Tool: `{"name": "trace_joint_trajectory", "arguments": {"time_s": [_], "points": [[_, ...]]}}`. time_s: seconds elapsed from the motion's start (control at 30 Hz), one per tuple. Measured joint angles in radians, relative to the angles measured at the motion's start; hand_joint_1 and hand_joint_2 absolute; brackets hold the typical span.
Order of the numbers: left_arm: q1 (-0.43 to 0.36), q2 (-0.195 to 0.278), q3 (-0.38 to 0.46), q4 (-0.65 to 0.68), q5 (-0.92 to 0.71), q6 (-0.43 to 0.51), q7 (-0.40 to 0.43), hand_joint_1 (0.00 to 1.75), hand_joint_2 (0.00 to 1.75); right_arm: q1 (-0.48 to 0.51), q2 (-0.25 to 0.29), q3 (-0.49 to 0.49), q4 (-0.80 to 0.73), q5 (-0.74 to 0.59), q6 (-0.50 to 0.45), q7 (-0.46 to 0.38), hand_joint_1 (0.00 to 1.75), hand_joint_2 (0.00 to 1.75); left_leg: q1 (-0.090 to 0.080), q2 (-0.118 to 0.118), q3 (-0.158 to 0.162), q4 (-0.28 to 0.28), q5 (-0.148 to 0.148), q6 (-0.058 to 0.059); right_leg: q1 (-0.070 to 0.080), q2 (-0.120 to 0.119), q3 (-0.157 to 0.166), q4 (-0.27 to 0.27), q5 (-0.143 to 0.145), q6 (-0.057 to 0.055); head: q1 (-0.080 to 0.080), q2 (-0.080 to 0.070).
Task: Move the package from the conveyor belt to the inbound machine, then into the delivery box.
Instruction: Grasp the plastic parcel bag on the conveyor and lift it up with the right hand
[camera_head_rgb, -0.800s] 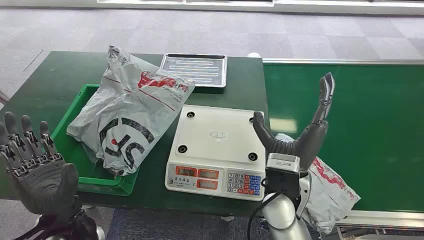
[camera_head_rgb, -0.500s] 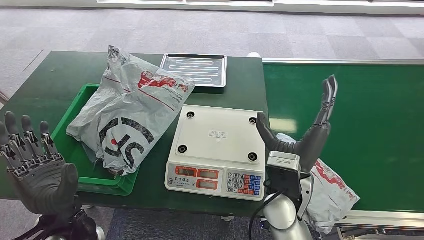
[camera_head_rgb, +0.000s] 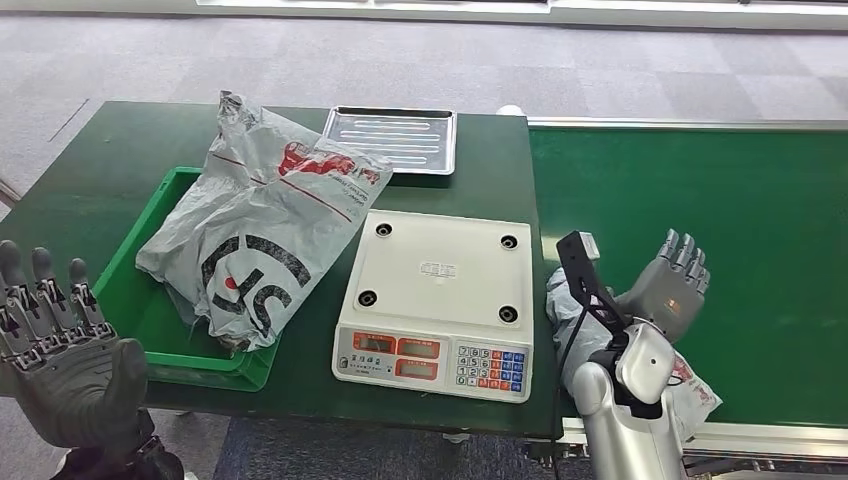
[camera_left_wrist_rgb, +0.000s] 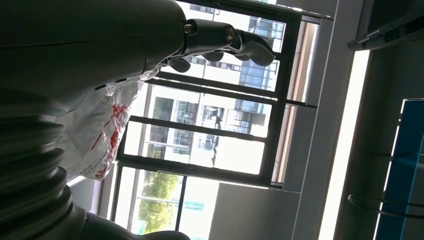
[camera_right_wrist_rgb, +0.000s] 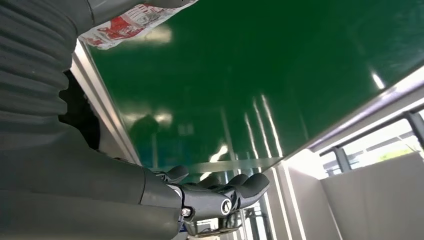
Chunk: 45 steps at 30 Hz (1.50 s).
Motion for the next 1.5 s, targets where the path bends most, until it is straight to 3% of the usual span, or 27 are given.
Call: {"name": "trace_joint_trajectory", "arguments": {"time_s": [0.17,0.47,0.67,1.07,1.1,1.2,1.23,1.5], "points": [[0.002,-0.003,0.004,0.0,0.003,-0.002,-0.002,0.0,1.75,-0.045,-0.032,-0.071,0.124,0.0,0.017,-0.005,0.0,1.75,0.0,0.0,0.0,0.0,0.0,0.0,0.0,0.0,0.0,0.0,0.0,0.0,0.0,0.0],[-0.001,-0.007,0.008,0.0,0.004,-0.016,0.001,0.0,1.75,-0.098,-0.058,-0.096,0.252,-0.052,0.128,-0.063,0.0,1.75,0.0,0.0,0.0,0.0,0.0,0.0,0.001,0.0,0.0,0.0,-0.001,0.0,0.0,0.0],[-0.018,-0.012,0.009,0.002,0.0,-0.021,0.011,0.0,1.75,-0.152,-0.094,-0.096,0.368,-0.075,0.251,-0.074,0.0,1.75,0.0,0.0,0.0,0.0,0.0,0.0,0.0,0.0,0.0,0.0,0.0,0.0,0.0,0.0],[-0.047,-0.012,0.022,0.006,-0.012,-0.039,0.021,0.0,1.75,-0.253,-0.153,-0.067,0.581,-0.229,0.327,-0.296,0.0,1.75,0.0,0.001,0.001,0.0,0.0,0.0,0.001,0.001,0.0,0.0,0.0,0.0,0.0,0.0],[-0.048,-0.012,0.026,0.006,-0.013,-0.039,0.022,0.0,1.75,-0.262,-0.156,-0.058,0.591,-0.232,0.329,-0.297,0.34,1.75,0.0,0.002,0.001,0.0,0.0,0.0,0.001,0.002,0.0,0.0,0.0,0.0,0.0,0.0],[-0.05,-0.012,0.034,0.005,-0.015,-0.039,0.023,0.0,1.75,-0.287,-0.161,-0.034,0.618,-0.24,0.334,-0.296,1.64,1.75,0.0,0.002,0.001,0.0,0.0,0.0,0.001,0.002,0.0,0.0,0.0,0.0,0.0,0.0],[-0.05,-0.012,0.036,0.004,-0.015,-0.039,0.023,0.0,1.75,-0.295,-0.162,-0.026,0.627,-0.245,0.333,-0.296,1.75,1.75,0.0,0.002,0.001,0.0,0.0,0.0,0.001,0.002,0.0,0.0,0.0,0.0,0.0,0.0],[-0.049,-0.013,0.045,-0.007,-0.027,-0.039,0.019,0.0,1.75,-0.338,-0.164,0.018,0.677,-0.272,0.324,-0.303,1.75,1.75,0.0,0.001,0.001,0.0,0.0,0.0,0.0,0.002,0.0,0.0,0.0,0.0,0.0,0.0]]}}
